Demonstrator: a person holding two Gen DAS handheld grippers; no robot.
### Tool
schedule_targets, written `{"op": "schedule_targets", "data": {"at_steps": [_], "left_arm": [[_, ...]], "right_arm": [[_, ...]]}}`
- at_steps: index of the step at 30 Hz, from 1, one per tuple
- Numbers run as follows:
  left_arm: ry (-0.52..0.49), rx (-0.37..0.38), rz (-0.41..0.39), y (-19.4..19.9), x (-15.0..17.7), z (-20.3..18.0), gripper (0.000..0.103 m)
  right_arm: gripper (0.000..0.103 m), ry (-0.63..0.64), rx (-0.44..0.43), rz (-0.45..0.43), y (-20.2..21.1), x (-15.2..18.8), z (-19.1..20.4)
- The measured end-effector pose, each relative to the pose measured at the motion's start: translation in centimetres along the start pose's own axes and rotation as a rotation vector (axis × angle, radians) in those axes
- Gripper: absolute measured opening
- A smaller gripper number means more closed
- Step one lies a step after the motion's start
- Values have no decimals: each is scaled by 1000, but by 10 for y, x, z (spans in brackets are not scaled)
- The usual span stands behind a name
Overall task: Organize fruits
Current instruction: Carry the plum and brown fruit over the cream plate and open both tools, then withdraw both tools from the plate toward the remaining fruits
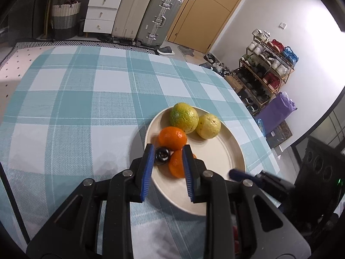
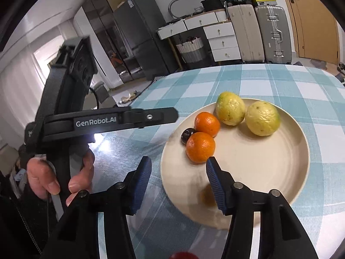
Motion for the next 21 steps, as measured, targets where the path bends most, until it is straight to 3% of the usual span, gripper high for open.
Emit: {"op": "schedule_targets", "data": {"at_steps": [6,16,21], "left_arm": [[-9,-22,-34,22,25,-16,38],[-6,-77,-79,49,70,-46,79],[-10,-134,-69,52,86,-59,81]], "right_arm": [[73,-49,32,-97,41,9,-17],[86,-93,94,-186,91,33,-33],[94,-75,121,-222,106,43,-28]]}}
Point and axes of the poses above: each gripper's, at about its wrist camera, not at the fingertips, and y roughly against the way its jaws point, z to its left, x to its underside, the point moved 4 cm from there along -y, roughly the way its jaws point, and after that the axes turned 12 degrees about z, right-handed, at the moved point
